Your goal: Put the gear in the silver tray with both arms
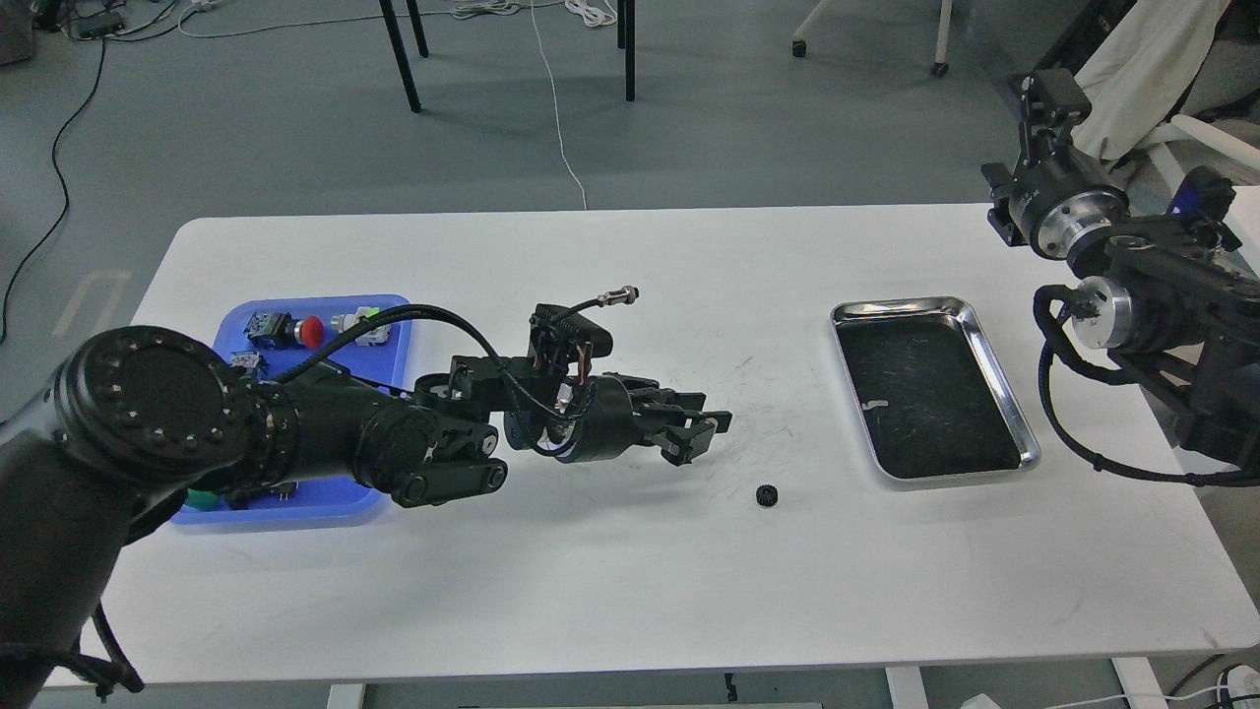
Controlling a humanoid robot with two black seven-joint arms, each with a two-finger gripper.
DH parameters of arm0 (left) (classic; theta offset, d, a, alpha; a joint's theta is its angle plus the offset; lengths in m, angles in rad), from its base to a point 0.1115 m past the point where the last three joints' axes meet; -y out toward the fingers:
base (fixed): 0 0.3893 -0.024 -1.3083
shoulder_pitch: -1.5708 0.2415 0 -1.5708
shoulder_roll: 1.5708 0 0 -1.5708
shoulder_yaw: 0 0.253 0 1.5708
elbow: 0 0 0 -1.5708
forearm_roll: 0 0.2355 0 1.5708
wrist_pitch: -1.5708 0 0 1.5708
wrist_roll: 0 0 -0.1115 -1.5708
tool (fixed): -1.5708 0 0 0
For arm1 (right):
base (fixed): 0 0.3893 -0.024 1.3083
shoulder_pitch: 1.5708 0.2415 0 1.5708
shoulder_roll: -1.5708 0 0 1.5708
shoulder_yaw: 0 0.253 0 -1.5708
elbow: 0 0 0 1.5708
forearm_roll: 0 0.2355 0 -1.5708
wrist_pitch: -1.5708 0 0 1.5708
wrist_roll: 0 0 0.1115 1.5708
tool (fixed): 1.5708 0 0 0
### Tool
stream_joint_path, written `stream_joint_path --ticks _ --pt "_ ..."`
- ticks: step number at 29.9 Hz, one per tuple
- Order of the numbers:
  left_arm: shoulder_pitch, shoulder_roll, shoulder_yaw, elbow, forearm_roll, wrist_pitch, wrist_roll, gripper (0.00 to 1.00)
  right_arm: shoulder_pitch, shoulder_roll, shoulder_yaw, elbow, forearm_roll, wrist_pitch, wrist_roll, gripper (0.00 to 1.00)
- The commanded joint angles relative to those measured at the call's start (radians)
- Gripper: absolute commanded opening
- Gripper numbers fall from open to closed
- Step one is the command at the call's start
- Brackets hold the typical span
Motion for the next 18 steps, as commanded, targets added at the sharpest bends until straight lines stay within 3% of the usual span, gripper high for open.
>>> stream_joint_path --ticks 1,11,18 --pt "0.000 0.000 -0.018 0.003 -0.002 0.002 0.000 0.52 0.003 0.000 -0.021 0.003 -0.018 0.000 -0.001 0.99" --pt "-0.017 0.000 -0.095 0.086 -0.062 0.003 0.000 0.73 0.152 0.000 -0.265 0.012 -0.064 0.044 0.000 0.99" --pt "-0.005 0.000 -0.098 0.244 -0.203 0.003 0.000 0.75 0.201 -0.002 -0.316 0.015 -0.127 0.052 0.003 0.99"
